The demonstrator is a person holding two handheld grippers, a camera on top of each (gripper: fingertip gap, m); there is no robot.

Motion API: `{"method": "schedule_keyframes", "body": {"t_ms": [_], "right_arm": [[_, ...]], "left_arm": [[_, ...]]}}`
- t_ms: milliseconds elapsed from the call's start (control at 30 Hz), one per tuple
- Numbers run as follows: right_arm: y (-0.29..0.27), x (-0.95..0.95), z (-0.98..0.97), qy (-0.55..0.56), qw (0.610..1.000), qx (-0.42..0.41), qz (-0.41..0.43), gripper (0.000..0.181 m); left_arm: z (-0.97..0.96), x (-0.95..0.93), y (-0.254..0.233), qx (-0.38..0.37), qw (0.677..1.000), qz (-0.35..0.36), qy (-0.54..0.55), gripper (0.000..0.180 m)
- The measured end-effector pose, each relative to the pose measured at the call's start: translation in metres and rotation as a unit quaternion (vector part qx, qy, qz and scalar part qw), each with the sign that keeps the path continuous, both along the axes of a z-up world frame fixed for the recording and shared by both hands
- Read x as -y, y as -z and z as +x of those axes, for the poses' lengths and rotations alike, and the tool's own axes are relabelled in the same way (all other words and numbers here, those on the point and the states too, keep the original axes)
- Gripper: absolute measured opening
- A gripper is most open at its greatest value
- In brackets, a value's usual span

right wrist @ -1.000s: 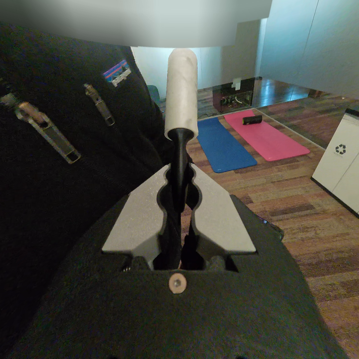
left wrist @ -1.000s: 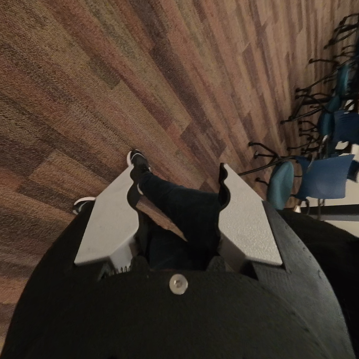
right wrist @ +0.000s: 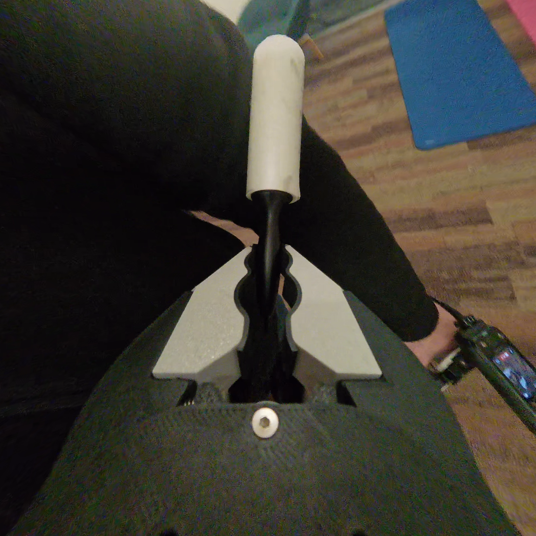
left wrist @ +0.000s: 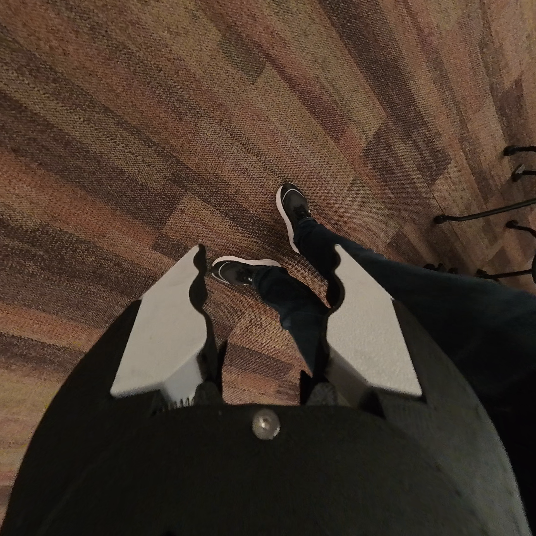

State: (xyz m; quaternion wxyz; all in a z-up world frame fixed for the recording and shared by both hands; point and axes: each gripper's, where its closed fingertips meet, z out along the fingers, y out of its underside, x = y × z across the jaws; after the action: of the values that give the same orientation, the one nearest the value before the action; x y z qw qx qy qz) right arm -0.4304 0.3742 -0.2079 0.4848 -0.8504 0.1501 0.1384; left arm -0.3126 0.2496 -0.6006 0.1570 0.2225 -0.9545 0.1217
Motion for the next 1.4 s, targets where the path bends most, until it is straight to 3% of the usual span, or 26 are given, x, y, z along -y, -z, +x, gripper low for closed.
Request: {"method": "schedule_keyframes", "body": {"t_ms": [133,233,633,733,867,967,1067,1167,1267,1400], "right_arm": [[-0.059,-0.012,-0.016,-0.026,0.998,0.02,0.055,0.013],[-0.073,-0.013,-0.017,-0.03,0.997,0.02,0.065,0.013],[0.086,-0.013,0.057,0.038,0.988,-0.017,-0.148,0.013],[0.068,-0.02,0.049,0.021,0.992,-0.021,-0.122,0.013],[-0.008,-0.035,0.007,-0.038,0.998,-0.014,-0.044,0.013],[-0.043,-0.035,-0.012,-0.062,0.998,0.01,-0.03,0.013],[-0.026,-0.03,0.001,-0.045,0.997,0.015,-0.066,0.013],[0.031,-0.019,0.028,-0.015,0.989,0.005,-0.146,0.013],[0.069,-0.015,0.044,0.003,0.984,-0.03,-0.175,0.013],[0.037,-0.024,0.021,-0.025,0.99,-0.033,-0.132,0.013]], "left_arm": [[0.028,-0.024,0.004,0.006,0.999,0.012,-0.033,0.082],[0.051,-0.038,0.002,0.014,0.998,0.014,-0.062,0.081],[0.08,-0.051,-0.001,0.03,0.996,0.014,-0.087,0.081],[0.081,-0.051,-0.002,0.03,0.996,0.009,-0.082,0.081],[0.09,-0.066,0.0,0.035,0.996,0.019,-0.086,0.081],[0.102,-0.077,-0.002,0.041,0.993,0.02,-0.105,0.081],[0.11,-0.085,-0.005,0.047,0.992,0.025,-0.117,0.081],[0.115,-0.084,-0.008,0.049,0.99,0.02,-0.13,0.081],[0.118,-0.08,-0.01,0.051,0.989,0.013,-0.141,0.081],[0.127,-0.082,-0.013,0.049,0.984,-0.003,-0.173,0.081]]}}
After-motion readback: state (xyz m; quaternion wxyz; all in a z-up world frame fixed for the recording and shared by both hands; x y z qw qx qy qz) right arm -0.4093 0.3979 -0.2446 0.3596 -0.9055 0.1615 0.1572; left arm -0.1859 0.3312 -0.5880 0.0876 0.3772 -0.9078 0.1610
